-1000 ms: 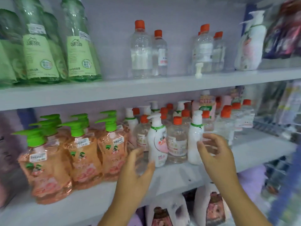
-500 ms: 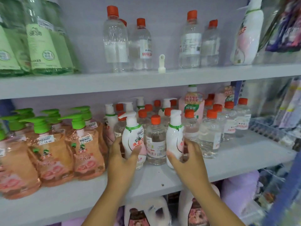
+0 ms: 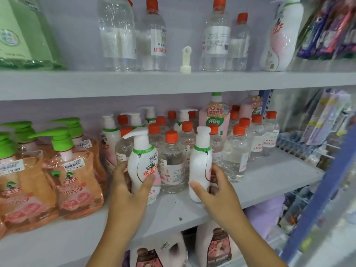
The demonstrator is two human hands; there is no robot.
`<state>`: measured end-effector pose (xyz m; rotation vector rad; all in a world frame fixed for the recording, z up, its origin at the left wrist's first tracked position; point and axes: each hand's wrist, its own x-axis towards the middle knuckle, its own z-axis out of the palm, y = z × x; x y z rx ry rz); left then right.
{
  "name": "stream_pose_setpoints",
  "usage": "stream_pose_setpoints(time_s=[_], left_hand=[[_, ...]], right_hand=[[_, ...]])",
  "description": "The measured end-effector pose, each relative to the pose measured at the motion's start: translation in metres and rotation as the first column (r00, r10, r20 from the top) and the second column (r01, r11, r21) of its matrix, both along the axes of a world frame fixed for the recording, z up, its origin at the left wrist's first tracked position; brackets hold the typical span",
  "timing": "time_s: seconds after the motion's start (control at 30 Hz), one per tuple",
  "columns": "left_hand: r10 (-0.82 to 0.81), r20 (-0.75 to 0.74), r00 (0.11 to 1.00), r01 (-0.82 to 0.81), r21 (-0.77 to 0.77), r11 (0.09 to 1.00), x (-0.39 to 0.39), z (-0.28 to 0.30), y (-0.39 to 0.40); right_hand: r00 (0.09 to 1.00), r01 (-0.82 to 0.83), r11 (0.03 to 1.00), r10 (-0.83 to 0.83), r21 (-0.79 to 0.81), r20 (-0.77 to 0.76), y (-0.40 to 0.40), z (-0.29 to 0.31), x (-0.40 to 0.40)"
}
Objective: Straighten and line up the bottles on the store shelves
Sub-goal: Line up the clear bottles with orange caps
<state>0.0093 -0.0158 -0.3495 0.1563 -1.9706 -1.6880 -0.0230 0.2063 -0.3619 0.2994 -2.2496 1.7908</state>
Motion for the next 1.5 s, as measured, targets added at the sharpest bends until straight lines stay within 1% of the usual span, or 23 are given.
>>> stream_pose_setpoints(time_s=[0.1,0.17,0.3,0.37,0.43,0.53,0.57,0.6,0.7,0.77,0.87,0.93,1.03,1.13,1.2,1.3,1.4,1.5], left_hand=[[0.011,0.012,1.000,-0.010,-0.019,1.000,0.005,0.004,0.003],[0.032,0.024,0.999,-0.030,-0.048,0.998,0.007,0.006,0.004],[0.107,0.034,0.994,-0.102,-0.135,0.986,0.011,0.011,0.012],[0.194,0.011,0.981,-0.189,-0.177,0.966,0.013,0.014,0.022],[0.340,-0.049,0.939,-0.342,-0.208,0.916,0.015,0.015,0.035],[0.553,-0.191,0.811,-0.582,-0.170,0.795,0.021,0.009,0.059],[0.583,-0.230,0.779,-0.623,-0.182,0.761,0.024,0.007,0.071],[0.580,-0.260,0.772,-0.631,-0.201,0.749,0.027,0.005,0.087],[0.478,-0.293,0.828,-0.550,-0.257,0.794,0.030,0.011,0.138],[0.404,-0.288,0.868,-0.484,-0.307,0.820,0.021,0.020,0.165],[0.307,-0.202,0.930,-0.359,-0.320,0.877,-0.007,0.034,0.183],[0.266,-0.138,0.954,-0.299,-0.356,0.885,-0.029,0.047,0.191],[0.267,-0.065,0.962,-0.268,-0.433,0.861,-0.060,0.065,0.192],[0.230,0.052,0.972,-0.176,-0.489,0.854,-0.081,0.074,0.191],[0.225,0.094,0.970,-0.135,-0.561,0.816,-0.089,0.074,0.191],[0.234,0.107,0.966,-0.119,-0.621,0.775,-0.091,0.074,0.186],[0.242,0.098,0.965,-0.115,-0.672,0.731,-0.081,0.072,0.183],[0.184,0.067,0.981,-0.096,-0.654,0.750,-0.058,0.073,0.186]], right_hand=[[1.000,-0.019,0.996,0.018,-0.084,-0.008,0.007,0.002,0.005],[1.000,-0.008,0.996,0.005,-0.092,-0.030,0.023,0.005,0.008],[0.994,-0.013,1.000,0.010,-0.020,-0.108,0.090,0.019,0.007],[0.994,-0.010,1.000,0.011,0.016,-0.108,0.132,0.027,-0.001],[0.994,0.033,0.999,-0.030,0.025,-0.104,0.171,0.031,-0.014],[0.992,0.076,0.997,-0.077,-0.007,-0.103,0.220,0.027,-0.038],[0.992,0.084,0.996,-0.084,-0.010,-0.095,0.232,0.026,-0.047],[0.992,0.091,0.996,-0.091,-0.002,-0.086,0.242,0.025,-0.057],[0.993,0.105,0.994,-0.102,0.039,-0.057,0.257,0.027,-0.088],[0.996,0.081,0.996,-0.078,0.049,-0.046,0.257,0.025,-0.105],[0.998,0.057,0.996,-0.056,0.064,-0.031,0.253,0.019,-0.120],[0.994,0.094,0.993,-0.090,0.078,-0.054,0.251,0.018,-0.123],[0.975,0.215,0.968,-0.205,0.129,-0.086,0.250,0.014,-0.123],[0.975,0.219,0.964,-0.213,0.148,-0.057,0.252,0.010,-0.125],[0.977,0.215,0.963,-0.213,0.161,-0.028,0.252,0.009,-0.125],[0.978,0.207,0.960,-0.206,0.188,-0.020,0.251,0.011,-0.124],[0.985,0.167,0.972,-0.171,0.167,0.010,0.251,0.014,-0.123],[0.987,0.151,0.975,-0.157,0.164,0.026,0.250,0.019,-0.119]])
